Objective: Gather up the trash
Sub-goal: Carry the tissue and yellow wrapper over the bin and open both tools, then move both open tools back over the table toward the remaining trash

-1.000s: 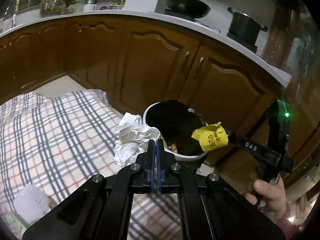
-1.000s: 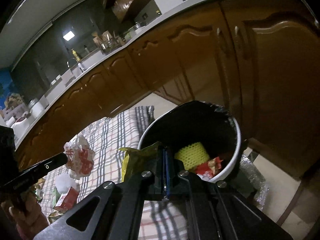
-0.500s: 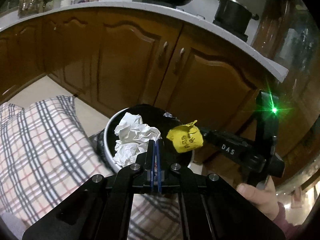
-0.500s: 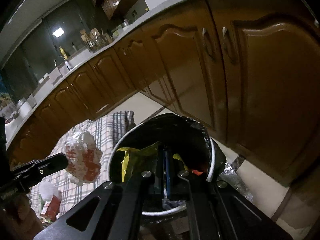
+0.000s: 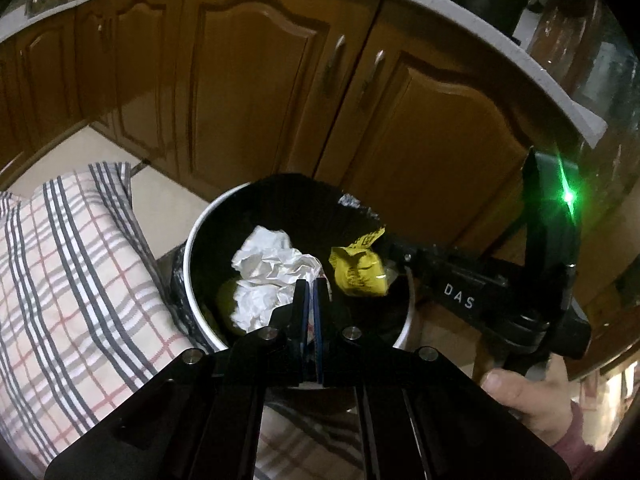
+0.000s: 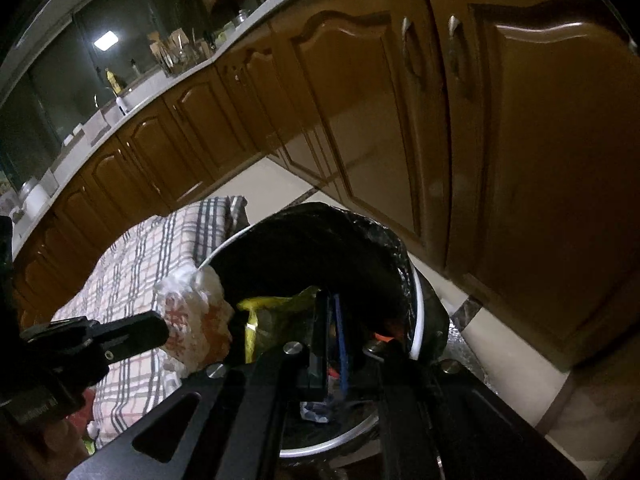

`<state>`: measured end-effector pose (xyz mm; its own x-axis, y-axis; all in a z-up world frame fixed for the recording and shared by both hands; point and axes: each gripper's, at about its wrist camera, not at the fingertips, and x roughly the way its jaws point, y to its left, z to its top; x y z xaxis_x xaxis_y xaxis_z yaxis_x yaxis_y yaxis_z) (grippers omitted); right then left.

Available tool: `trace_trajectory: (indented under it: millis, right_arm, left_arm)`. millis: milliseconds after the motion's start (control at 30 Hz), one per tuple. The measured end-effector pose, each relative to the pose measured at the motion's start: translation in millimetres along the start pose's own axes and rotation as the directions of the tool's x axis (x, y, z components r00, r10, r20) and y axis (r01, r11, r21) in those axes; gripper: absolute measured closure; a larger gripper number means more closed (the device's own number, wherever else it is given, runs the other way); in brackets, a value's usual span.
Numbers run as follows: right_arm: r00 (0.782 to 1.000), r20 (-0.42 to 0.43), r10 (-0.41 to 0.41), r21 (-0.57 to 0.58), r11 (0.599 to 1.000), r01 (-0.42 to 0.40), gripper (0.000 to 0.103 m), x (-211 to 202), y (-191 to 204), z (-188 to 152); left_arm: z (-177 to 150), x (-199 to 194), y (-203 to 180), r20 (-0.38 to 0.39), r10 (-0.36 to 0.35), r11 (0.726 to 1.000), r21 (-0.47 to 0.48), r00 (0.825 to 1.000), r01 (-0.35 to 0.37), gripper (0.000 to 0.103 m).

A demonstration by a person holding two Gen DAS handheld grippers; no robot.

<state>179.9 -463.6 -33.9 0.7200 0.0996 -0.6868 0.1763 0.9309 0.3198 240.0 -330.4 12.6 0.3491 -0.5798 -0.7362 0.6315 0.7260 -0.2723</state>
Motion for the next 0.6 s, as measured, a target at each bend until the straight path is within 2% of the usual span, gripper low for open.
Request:
trace_trajectory:
  millis: [67,100,133,167,300,367,400,433,500,600]
  right_arm:
    - [1.0,-0.009,-0.002,0.008,1.0,0.002,0.088,1.2,-1.8,0.5]
    - [1.0,-0.008,0.001,0.016,1.0,-0.001,0.074,0.3,-3.5,0.2]
    - [1.0,-0.001,0.003,0.02,1.0,-0.003,0.062,-2.0,-4.3,-0.4]
    - [1.0,0.005,0.005,0.021,1.0,-0.005,0.059,-3.4,-5.1,-0.5]
    - [0.999,0.026,0.037,0.039,0.999,-0.038,0.05,-12.2,-6.6,-3.4]
    - [0.998,0.039,0.05,0.049,0.997,-0.052,0.031,-17.9,-6.9,-6.9]
    - [0.997,0.052,0.056,0.05,0.997,-0.059,0.016,-21.4,-6.4,-9.1]
    - [0.995,0.075,0.066,0.05,0.996,-0.07,0.01,-26.5,-5.8,-13.2]
    - [0.992,0.107,0.069,0.059,0.995,-0.075,0.008,-33.4,-4.1,-19.7]
    - [0.989,0.126,0.079,0.08,0.993,-0.09,0.008,-40.3,0.9,-28.9]
  left_arm:
    - [-1.6,1.3,0.9,-0.004,0.003,1.0,-0.005,1.0,-0.003,0.082]
    - [-3.1,1.1,1.6,-0.002,0.014,1.0,-0.008,1.0,-0.014,0.076]
    - [-5.1,0.0,3.1,0.001,0.02,1.0,-0.012,1.0,-0.019,0.064]
    - [-6.6,-1.2,4.5,0.004,0.021,1.0,-0.019,1.0,-0.021,0.058]
    - [-14.2,-9.8,10.9,0.016,0.033,0.998,-0.052,0.999,-0.032,0.054]
    - [-20.2,-19.1,16.9,0.037,0.045,0.996,-0.08,0.998,-0.042,0.045]
    - [-24.7,-26.2,20.4,0.056,0.056,0.994,-0.102,0.997,-0.05,0.04]
    - [-28.3,-30.8,23.1,0.073,0.063,0.991,-0.12,0.995,-0.054,0.032]
    - [-38.8,-43.8,28.4,0.109,0.079,0.987,-0.15,0.991,-0.062,0.028]
    - [-51.9,-57.6,35.0,0.132,0.106,0.981,-0.174,0.986,-0.082,0.028]
